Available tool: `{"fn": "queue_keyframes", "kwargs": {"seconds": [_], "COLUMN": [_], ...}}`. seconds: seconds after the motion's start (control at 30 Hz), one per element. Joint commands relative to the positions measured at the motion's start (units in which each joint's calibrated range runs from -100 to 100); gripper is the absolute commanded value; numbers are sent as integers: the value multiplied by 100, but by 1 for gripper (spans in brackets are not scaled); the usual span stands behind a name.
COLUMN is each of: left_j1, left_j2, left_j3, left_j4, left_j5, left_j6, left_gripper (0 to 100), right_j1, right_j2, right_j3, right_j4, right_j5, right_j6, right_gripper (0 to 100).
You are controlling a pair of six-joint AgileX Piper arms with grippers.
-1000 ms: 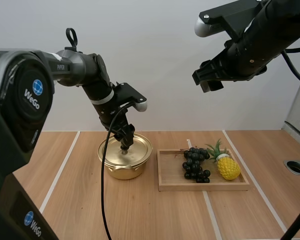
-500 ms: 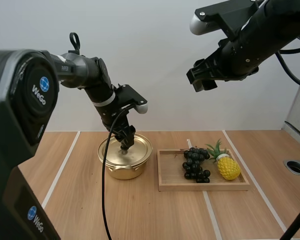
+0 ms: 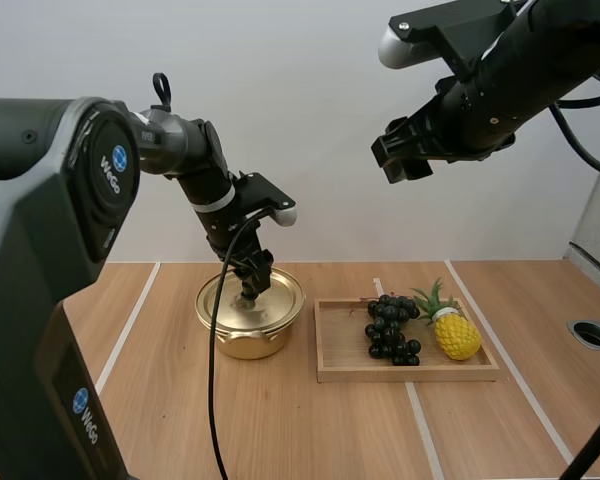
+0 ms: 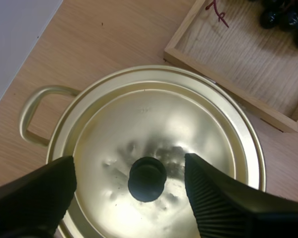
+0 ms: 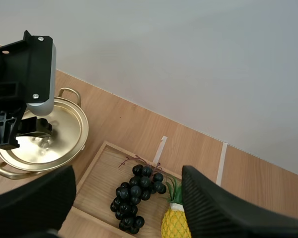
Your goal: Open the pot, put the grape inside, and close it
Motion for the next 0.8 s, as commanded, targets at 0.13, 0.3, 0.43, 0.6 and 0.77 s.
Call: {"fn": "queue_keyframes", "kwargs": {"seconds": [0.13,0.3,0.43,0.6,0.77], "left_j1": [-24,-24,-24,-24,-24], "left_j2": [215,230,230,230,230], "left_j3": [-37,-37,-37,-37,-37], "left_j4": [-18,29,38,38,41], "left_j5": [193,228,339,409,409], "left_j6": [-44,-44,-44,-82,-187], "left_gripper": [100,100,100,100,49], "right_j1": [-19,-19,-19,-19,-19], "right_j2": [-38,-38,-38,-38,-38], "right_j3": [-22,-22,-22,-22,-22], "right_j4": [12,12,22,50,105], "right_j5": [0,0,0,0,0], "right_j6": [-40,-40,-40,-40,-40], "right_gripper": [100,100,100,100,100]}}
